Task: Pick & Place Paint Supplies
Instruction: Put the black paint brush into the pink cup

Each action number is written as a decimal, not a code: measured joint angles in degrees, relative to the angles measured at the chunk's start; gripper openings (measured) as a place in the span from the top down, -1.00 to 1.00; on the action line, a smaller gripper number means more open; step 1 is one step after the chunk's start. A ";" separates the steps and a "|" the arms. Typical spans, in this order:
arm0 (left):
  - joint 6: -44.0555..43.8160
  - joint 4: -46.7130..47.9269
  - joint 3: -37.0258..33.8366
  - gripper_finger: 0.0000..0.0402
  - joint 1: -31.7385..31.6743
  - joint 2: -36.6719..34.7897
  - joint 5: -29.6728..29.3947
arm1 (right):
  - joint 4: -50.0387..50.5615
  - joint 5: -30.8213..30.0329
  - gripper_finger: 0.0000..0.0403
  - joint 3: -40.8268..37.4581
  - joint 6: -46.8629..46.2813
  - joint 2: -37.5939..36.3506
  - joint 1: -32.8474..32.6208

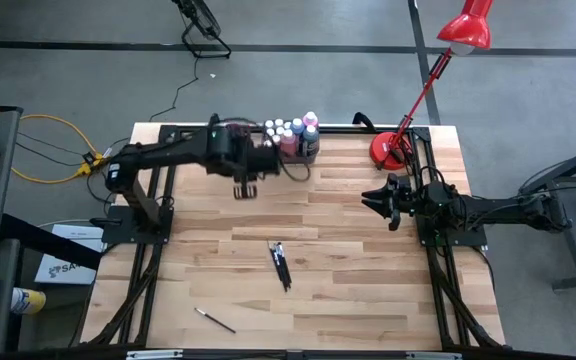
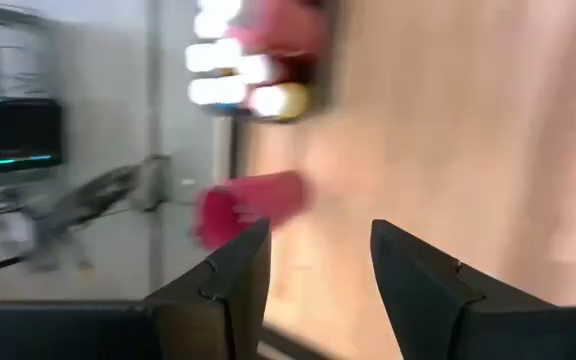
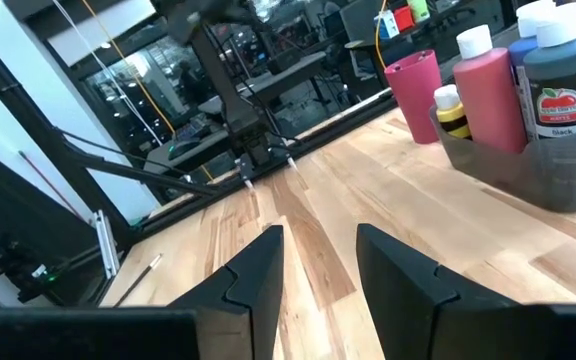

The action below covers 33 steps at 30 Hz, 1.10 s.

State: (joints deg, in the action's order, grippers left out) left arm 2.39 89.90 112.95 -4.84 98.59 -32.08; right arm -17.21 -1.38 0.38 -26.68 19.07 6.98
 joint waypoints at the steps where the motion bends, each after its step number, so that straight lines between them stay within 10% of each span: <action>1: -1.89 0.18 -0.01 0.17 1.26 0.00 1.88 | -0.01 0.03 0.39 0.00 0.00 0.02 -0.02; 8: -25.36 0.08 -1.91 0.17 9.33 -0.04 13.78 | 0.08 0.02 0.39 -0.01 0.00 0.00 -0.01; 33: -99.01 -12.48 -21.78 0.17 49.34 0.61 14.68 | 0.33 0.01 0.39 0.00 0.00 0.00 -0.01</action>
State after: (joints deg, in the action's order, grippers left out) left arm -96.61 77.42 91.17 44.50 99.19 -17.40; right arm -16.88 -1.37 0.38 -26.68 19.07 6.97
